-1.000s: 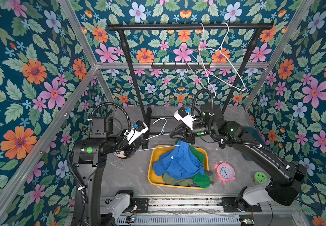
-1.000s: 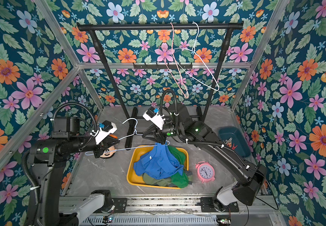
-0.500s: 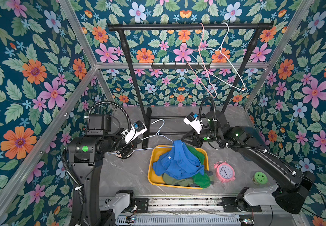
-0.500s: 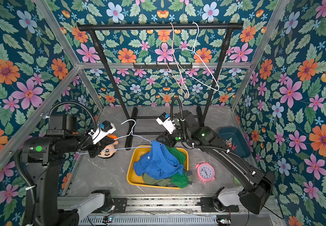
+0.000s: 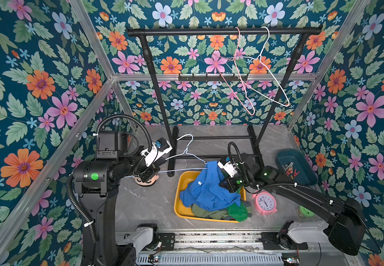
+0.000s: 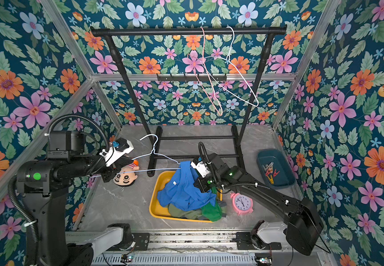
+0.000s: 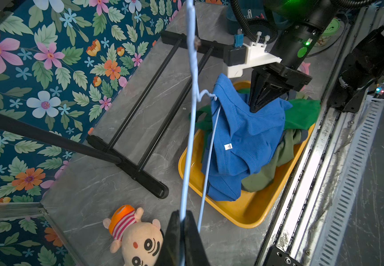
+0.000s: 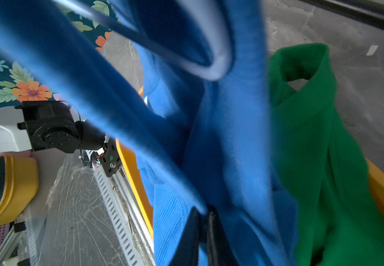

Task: Remove the clothespins securing tank tops to the hanger
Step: Remove the tank top from the hanger, then place the tank top in the basket.

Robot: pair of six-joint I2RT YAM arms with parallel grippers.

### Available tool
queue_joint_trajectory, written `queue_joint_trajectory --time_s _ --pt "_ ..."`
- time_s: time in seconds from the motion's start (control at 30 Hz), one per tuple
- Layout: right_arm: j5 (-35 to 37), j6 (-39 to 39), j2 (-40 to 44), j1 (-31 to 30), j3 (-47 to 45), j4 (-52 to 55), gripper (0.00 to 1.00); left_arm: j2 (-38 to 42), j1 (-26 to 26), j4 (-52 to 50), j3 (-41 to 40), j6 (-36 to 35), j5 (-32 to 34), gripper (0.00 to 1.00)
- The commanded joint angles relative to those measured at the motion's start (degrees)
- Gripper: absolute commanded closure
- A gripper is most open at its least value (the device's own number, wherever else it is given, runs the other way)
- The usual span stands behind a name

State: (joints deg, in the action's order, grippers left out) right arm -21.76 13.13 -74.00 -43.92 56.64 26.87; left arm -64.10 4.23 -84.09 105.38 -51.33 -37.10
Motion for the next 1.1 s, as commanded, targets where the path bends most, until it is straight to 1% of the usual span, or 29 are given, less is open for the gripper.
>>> queue_joint_trajectory --time_s 0.0,0.13,0.23,0.43,0.5,0.53,0.57,0.67,0.73,0.83,0.87,0.9,0.93,0.97,1.07 --pt "3.9 -0.6 2.2 0.0 -0.7 2.2 1.0 0.1 0.1 -1.0 -0.2 -0.4 -0.3 1.0" --pt "9.1 -1.1 6.9 0.4 -1.5 5.3 1.0 0.0 0.2 -1.1 -1.9 -0.8 0.4 1.0" --pt "9.5 -1.2 9.4 1.9 -1.2 7.6 1.0 0.1 0.3 -1.0 -3.3 -1.2 1.3 1.0" --pt "10.9 -3.0 11.6 2.0 0.1 14.6 1.0 0.8 0.9 -1.1 -4.6 -1.7 3.6 1.0" --pt "14.6 -2.5 12.9 2.0 0.6 17.8 1.0 1.0 1.1 -1.1 -4.9 -1.9 4.3 1.0" --pt "14.2 -2.3 13.8 2.2 0.1 17.9 1.0 1.1 1.1 -1.1 -5.1 -1.9 4.4 1.0" --pt "11.2 -2.4 14.7 2.4 -0.4 17.8 1.0 1.2 1.2 -1.1 -5.2 -1.9 4.5 1.0" --pt "9.3 -1.4 15.9 2.4 -1.2 19.6 1.0 1.3 1.4 -1.0 -5.0 -2.0 4.4 1.0" --pt "3.7 -1.2 17.0 2.4 -2.3 18.3 1.0 1.1 1.3 -1.0 -4.0 -2.0 3.0 1.0" --pt "-6.7 0.7 16.6 2.2 -3.8 15.0 1.0 -0.3 1.3 -0.9 -0.1 -0.9 -1.3 1.0" --pt "-8.8 0.9 15.7 1.7 -3.7 14.3 0.98 -0.9 1.3 -0.9 1.4 -0.3 -2.7 1.0" --pt "-8.2 0.5 15.1 0.7 -3.0 14.3 0.89 -1.6 1.3 -0.9 2.6 -0.1 -4.3 1.0" --pt "-5.3 0.1 15.1 -0.4 -2.2 14.1 0.84 -2.1 1.3 -0.9 3.4 0.1 -5.4 1.0" --pt "-1.2 -0.1 15.7 -1.1 -1.5 13.4 0.8 -2.7 1.3 -0.9 4.4 0.3 -6.8 1.0" --pt "4.9 -1.3 18.9 -0.6 1.4 10.6 0.75 -4.2 1.3 -0.9 6.4 1.0 -10.7 1.0"
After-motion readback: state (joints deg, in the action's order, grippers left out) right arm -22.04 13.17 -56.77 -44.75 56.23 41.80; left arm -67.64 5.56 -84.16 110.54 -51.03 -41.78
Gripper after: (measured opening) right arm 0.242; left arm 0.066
